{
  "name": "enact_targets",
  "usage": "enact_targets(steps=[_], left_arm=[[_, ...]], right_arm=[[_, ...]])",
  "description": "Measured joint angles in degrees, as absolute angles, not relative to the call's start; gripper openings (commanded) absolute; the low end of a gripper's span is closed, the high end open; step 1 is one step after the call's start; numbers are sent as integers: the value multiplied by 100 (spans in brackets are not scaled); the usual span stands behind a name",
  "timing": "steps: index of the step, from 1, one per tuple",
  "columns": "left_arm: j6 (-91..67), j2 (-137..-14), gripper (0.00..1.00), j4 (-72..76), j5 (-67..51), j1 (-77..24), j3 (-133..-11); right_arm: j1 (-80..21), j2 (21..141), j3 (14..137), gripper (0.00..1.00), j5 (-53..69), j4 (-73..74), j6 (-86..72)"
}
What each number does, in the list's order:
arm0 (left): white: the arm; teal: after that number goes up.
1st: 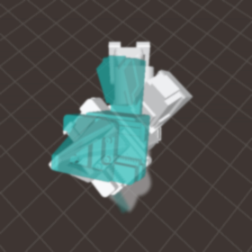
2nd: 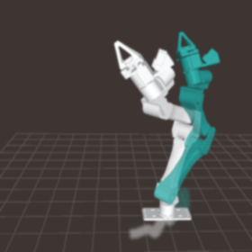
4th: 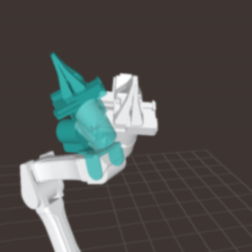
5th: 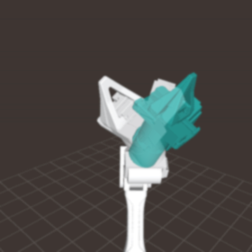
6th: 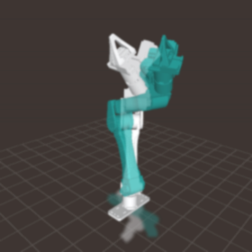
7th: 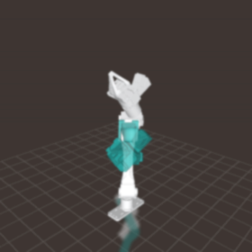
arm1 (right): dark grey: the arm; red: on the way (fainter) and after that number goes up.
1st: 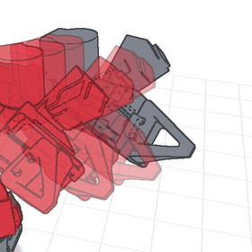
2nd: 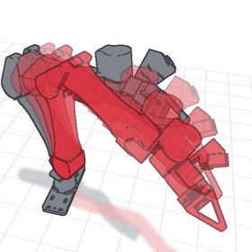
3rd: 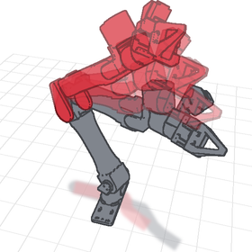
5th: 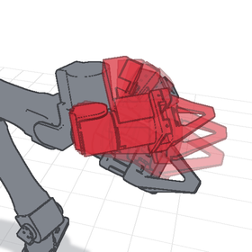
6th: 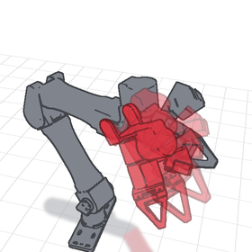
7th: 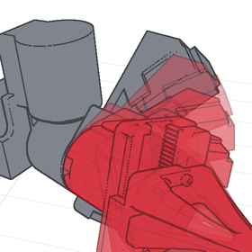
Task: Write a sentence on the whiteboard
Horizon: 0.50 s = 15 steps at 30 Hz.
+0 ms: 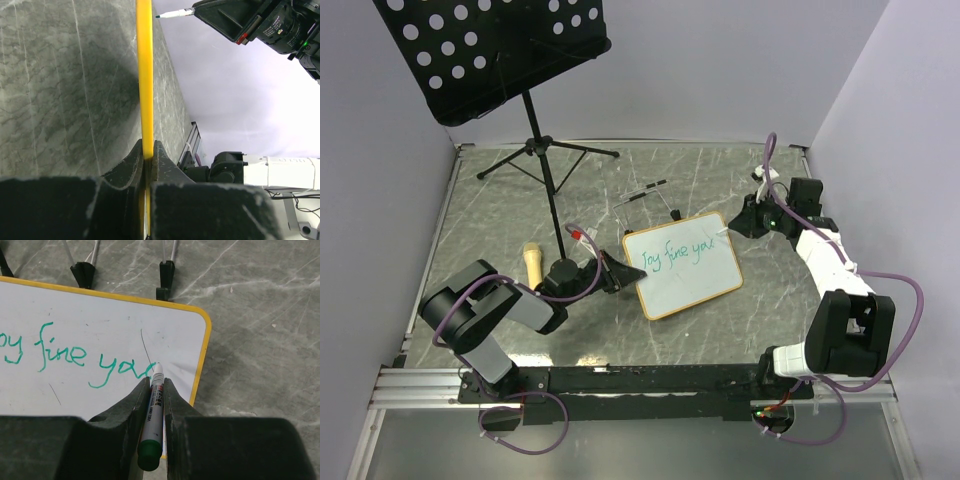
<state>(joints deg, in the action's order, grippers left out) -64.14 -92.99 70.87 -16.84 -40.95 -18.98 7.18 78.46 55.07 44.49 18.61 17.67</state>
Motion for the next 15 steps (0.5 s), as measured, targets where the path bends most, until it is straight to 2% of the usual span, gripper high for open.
enact_targets(steps=[15], left_arm=[[-6414,-9354,1,7107,-1691,-4095,-1898]], right_arm=[[832,7848,5496,0,4550,1850,1806]])
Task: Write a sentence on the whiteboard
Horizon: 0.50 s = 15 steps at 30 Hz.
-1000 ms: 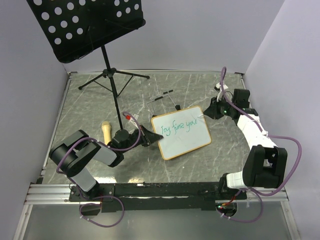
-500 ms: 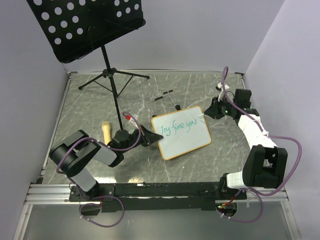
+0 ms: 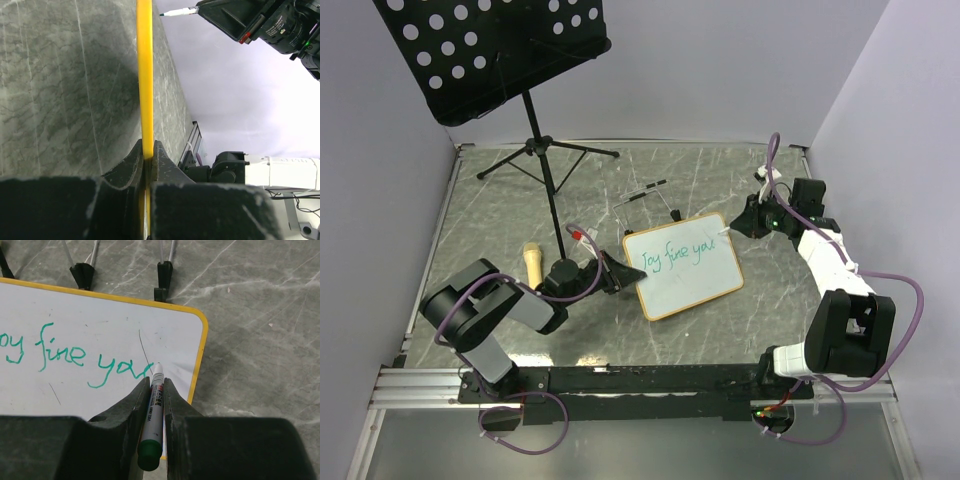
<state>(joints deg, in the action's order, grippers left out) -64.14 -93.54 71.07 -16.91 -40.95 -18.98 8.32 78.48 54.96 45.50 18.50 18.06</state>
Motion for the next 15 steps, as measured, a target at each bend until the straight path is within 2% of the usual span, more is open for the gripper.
enact_targets(steps=[15], left_arm=[[-6414,-9402,1,7177,-1732,-4095,-1898]], right_arm=[[862,7940,5494,0,4519,1861,1881]])
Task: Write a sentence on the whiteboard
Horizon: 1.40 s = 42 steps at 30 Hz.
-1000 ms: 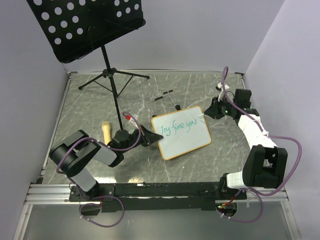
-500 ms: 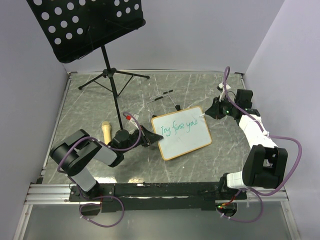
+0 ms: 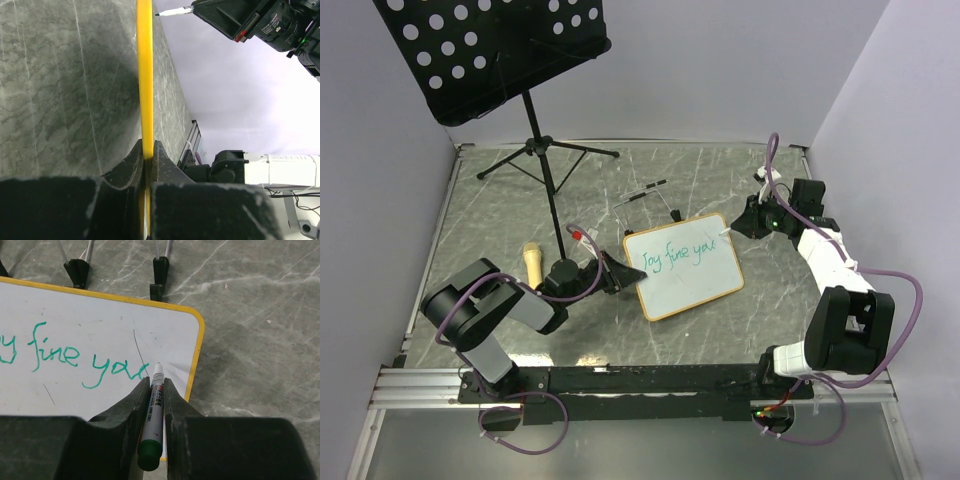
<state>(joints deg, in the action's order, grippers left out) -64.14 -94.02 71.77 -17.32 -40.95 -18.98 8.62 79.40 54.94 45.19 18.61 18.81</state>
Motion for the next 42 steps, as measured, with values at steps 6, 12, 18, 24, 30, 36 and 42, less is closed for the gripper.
enact_targets(steps=[6,12,18,24,30,36,42], left_arm=[[-6416,-9408,1,7177,-1732,-4095,-1898],[-6416,-9413,1,7177,-1730,-4095,-1898],[-6416,-9413,1,7177,-1728,-4095,-1898],[-6427,-9413,1,7177,-1686,-4095,-1898],[-6447,-9413,1,7175,-1621,-4097,-1898],[-6519,-9411,1,7175,-1520,-4106,-1900],[-6611,-9413,1,7172,-1511,-4106,-1909]], right_arm=[[867,7942,5494,0,4576,1872,1940],[867,7942,5470,0,4593,1876,1942],[867,7942,5468,0,4665,1931,2064],[867,7835,5317,0,5000,2128,2375],[867,7461,5247,0,5430,2434,2574],[600,6814,5002,0,5492,2641,2766],[158,6237,4609,0,5537,2665,2993]])
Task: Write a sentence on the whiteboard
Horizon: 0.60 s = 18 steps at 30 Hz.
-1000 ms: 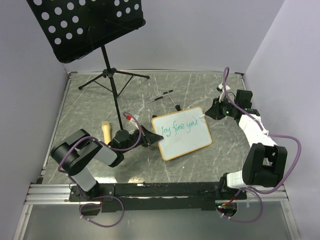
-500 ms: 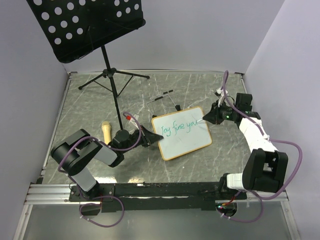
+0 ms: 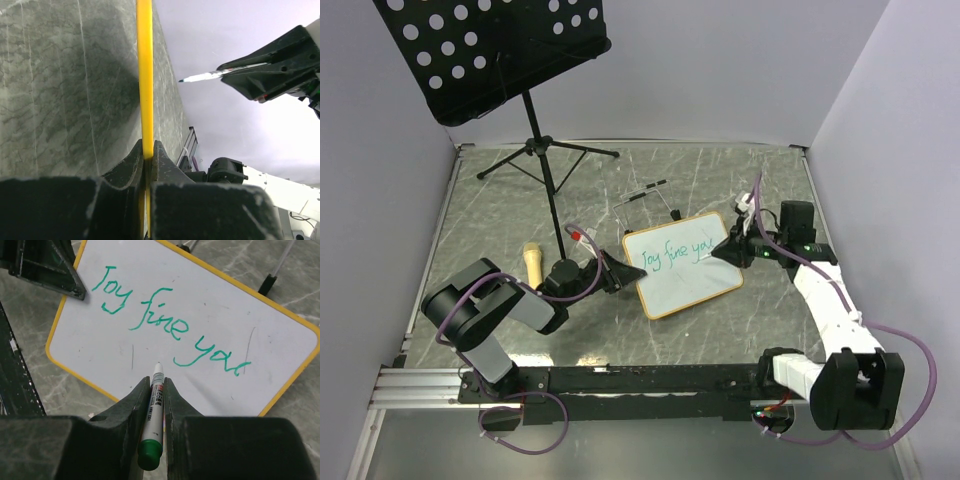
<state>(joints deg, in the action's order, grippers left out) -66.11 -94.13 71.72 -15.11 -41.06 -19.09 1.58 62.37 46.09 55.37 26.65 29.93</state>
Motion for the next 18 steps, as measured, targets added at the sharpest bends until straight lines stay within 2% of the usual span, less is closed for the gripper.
enact_targets(steps=[18], left_arm=[[-6674,-9369,1,7164,-1347,-4112,-1909]], right_arm=[[-178,6250,4156,0,5290,2759,3671]])
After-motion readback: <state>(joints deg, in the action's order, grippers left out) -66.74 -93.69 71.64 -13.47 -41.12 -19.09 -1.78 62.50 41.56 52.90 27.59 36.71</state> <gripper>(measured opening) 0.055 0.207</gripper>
